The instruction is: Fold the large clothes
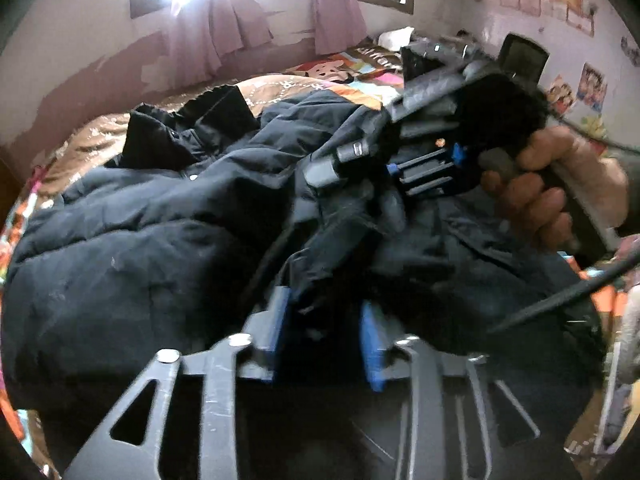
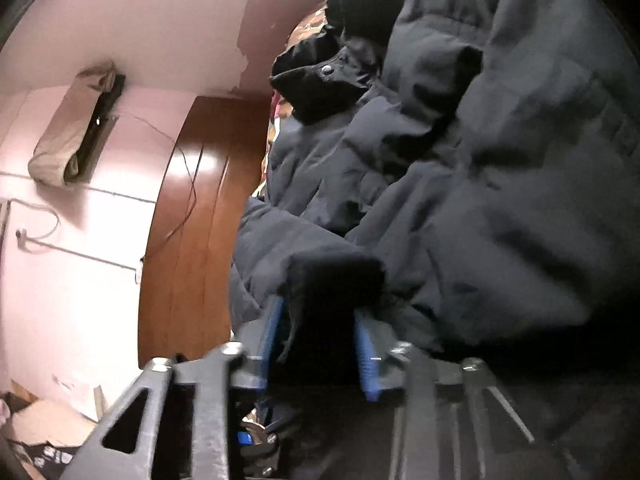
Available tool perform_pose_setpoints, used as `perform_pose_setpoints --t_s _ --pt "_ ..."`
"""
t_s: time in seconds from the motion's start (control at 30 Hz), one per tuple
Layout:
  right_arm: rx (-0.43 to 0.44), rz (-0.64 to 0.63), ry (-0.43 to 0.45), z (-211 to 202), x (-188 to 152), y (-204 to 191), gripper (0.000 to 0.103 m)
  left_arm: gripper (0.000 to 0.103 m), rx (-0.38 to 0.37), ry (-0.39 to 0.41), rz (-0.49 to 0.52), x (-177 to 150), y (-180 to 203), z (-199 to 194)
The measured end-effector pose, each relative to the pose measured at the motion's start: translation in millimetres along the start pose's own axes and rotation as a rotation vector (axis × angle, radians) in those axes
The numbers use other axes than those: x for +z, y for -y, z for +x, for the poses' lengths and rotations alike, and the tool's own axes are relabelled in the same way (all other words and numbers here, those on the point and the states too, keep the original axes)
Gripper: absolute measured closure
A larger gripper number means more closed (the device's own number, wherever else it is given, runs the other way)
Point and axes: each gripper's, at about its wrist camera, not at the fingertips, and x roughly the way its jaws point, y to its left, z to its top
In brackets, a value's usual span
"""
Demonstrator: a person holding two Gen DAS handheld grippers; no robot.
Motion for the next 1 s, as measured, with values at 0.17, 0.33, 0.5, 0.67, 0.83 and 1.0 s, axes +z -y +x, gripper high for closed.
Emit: perform_pose_setpoints --t_s 0.17,0.33,0.5,0.67,0.83,1.0 --pt "-0.048 -0.057 0.046 -15 -1 -7 0.096 0.046 -0.043 0.069 -0.062 -3 -10 -27" --pt "-0.074 -0.147 0.147 -46 1 -29 0.096 0.044 -0.041 0.133 -0.146 -1 -22 -48" --pt "-0.152 -0.215 0.251 -83 5 -38 0.096 0.044 0.014 0.159 -0.245 5 -36 -54" --pt "-0.154 -0.172 0.386 -121 7 -20 0.096 0.037 0.044 0.161 -0.32 4 -47 -56" --pt "-0.327 -0.228 0.39 -120 4 -13 0.096 0.037 0.104 0.148 -0.337 3 -52 -57" --pt "-0.509 -0.322 0.361 -103 3 -15 0.092 0.037 0.193 0.147 -0.338 11 -63 -50"
